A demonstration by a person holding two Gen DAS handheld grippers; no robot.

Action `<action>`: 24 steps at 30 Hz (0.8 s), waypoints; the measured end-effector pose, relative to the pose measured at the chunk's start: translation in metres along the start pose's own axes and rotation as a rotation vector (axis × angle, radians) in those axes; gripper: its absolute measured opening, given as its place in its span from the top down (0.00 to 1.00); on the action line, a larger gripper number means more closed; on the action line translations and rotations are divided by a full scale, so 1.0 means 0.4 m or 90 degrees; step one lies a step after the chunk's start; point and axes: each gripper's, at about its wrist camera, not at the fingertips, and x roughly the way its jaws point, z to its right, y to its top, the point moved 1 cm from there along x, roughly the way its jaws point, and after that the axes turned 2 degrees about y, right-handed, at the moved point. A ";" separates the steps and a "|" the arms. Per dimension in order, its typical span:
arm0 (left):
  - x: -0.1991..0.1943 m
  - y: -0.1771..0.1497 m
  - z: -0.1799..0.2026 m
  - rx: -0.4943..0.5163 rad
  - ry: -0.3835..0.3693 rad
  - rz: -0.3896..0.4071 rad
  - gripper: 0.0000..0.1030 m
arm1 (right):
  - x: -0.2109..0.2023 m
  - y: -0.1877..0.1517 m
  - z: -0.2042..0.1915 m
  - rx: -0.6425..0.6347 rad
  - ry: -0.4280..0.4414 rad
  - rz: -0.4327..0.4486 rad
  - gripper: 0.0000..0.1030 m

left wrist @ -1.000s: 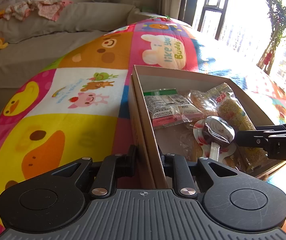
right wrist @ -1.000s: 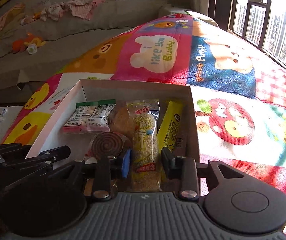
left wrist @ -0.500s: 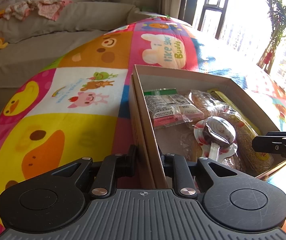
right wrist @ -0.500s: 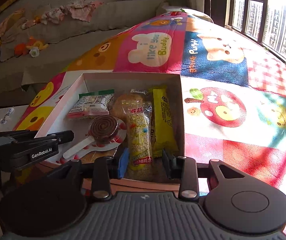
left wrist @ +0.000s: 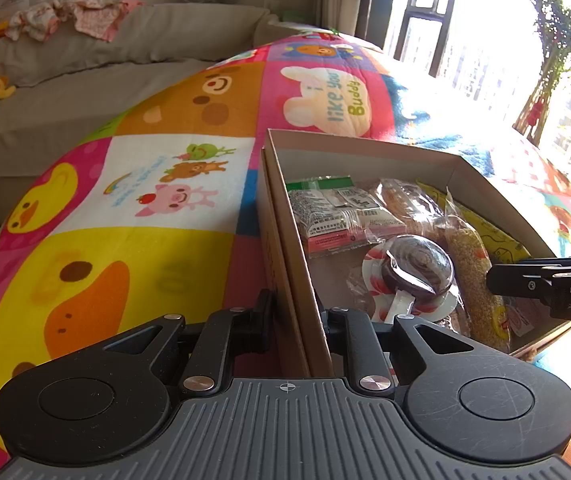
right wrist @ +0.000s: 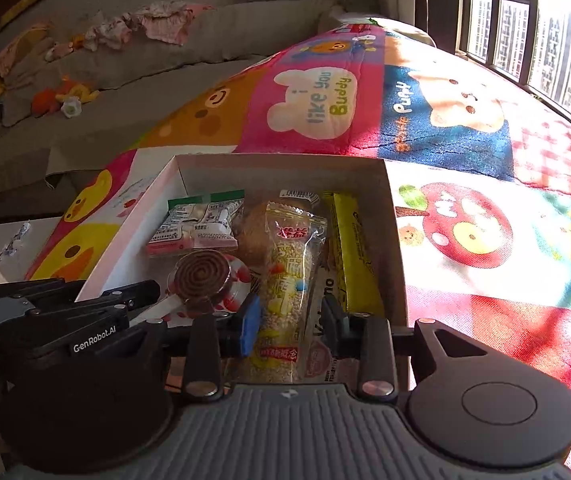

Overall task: Organize objects
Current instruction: 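Withdraw the open right tool up out of the box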

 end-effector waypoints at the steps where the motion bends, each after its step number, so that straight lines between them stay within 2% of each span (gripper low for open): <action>1: 0.000 0.000 0.000 0.000 0.000 0.000 0.81 | -0.001 -0.002 0.007 0.003 -0.009 0.001 0.70; 4: 0.000 0.000 0.000 0.000 0.000 0.000 0.81 | -0.010 -0.008 0.022 0.002 -0.025 0.008 0.70; 10: 0.000 0.000 0.001 0.002 0.001 -0.001 0.81 | -0.036 -0.028 0.028 -0.013 0.018 0.006 0.70; 16: -0.004 -0.001 -0.002 0.009 0.000 -0.003 0.82 | -0.127 -0.050 0.058 -0.007 0.024 0.060 0.63; 17: -0.004 -0.001 -0.002 0.011 -0.001 -0.004 0.82 | -0.153 -0.056 0.066 -0.007 0.022 0.076 0.59; 18: -0.004 0.000 -0.002 0.013 -0.001 -0.004 0.82 | -0.174 -0.065 0.070 -0.015 0.010 0.092 0.49; 21: -0.003 0.005 0.002 0.017 0.004 -0.011 0.82 | -0.212 -0.102 0.080 -0.057 -0.005 0.115 0.31; 24: 0.009 0.014 0.023 0.031 0.022 -0.016 0.82 | -0.194 -0.143 0.087 -0.078 0.001 0.094 0.30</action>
